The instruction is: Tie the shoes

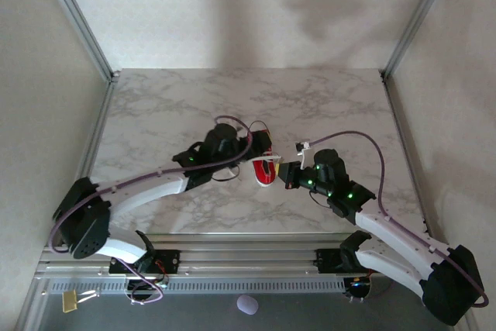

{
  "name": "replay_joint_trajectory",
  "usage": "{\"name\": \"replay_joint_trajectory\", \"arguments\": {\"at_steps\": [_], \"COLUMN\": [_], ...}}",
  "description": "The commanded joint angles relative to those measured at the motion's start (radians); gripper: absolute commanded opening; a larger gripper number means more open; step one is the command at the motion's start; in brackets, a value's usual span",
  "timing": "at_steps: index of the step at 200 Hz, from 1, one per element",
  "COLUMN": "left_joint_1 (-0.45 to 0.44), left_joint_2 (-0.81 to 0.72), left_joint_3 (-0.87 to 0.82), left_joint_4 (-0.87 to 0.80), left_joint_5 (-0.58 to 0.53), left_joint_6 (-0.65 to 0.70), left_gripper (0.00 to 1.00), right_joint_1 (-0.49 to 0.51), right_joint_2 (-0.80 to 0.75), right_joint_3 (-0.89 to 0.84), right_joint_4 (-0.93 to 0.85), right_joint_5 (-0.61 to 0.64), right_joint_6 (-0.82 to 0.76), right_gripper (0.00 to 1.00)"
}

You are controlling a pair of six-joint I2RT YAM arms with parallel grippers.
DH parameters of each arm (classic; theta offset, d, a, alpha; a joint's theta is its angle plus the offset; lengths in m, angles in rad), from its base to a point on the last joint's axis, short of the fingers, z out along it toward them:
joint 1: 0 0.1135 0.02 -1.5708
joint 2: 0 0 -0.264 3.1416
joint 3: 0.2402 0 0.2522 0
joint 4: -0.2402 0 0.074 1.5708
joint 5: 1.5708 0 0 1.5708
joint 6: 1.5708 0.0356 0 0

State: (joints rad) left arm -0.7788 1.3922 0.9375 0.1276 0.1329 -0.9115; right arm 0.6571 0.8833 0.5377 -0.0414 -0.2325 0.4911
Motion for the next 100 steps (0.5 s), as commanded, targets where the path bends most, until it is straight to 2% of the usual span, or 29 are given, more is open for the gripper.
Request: {"name": "replay_joint_trajectory", "arguments": {"at_steps": [1, 9, 26, 50, 77, 100], "left_joint_1": [0.076, 0.099, 0.112, 0.111, 0.107, 0.095], "left_joint_2": [-0.129, -0.173, -0.260, -0.325, -0.302, -0.243], "left_joint_3": [-0.052, -0.083, -0.176, -0.331, -0.397, -0.384], "left_joint_4": [0.014, 0.044, 0.159, 0.393, 0.532, 0.534], "left_joint_5": [-0.042, -0.036, -0.040, 0.088, 0.201, 0.351], "left_joint_6": [0.231, 0.306, 0.482, 0.736, 0.818, 0.930], "left_gripper": [0.93, 0.99, 1.00, 0.96, 0.94, 0.89], "right_joint_1": [0.003, 0.003, 0.003, 0.004, 0.003, 0.003], "right_joint_2": [0.014, 0.027, 0.054, 0.070, 0.108, 0.146], "right_joint_3": [0.110, 0.151, 0.232, 0.344, 0.466, 0.535], "right_joint_4": [-0.277, -0.333, -0.436, -0.575, -0.713, -0.781], "right_joint_5": [-0.046, -0.065, -0.103, -0.166, -0.167, -0.199], "right_joint_6": [-0.173, -0.201, -0.238, -0.287, -0.297, -0.275], "right_gripper": [0.00, 0.00, 0.00, 0.00, 0.00, 0.00]}}
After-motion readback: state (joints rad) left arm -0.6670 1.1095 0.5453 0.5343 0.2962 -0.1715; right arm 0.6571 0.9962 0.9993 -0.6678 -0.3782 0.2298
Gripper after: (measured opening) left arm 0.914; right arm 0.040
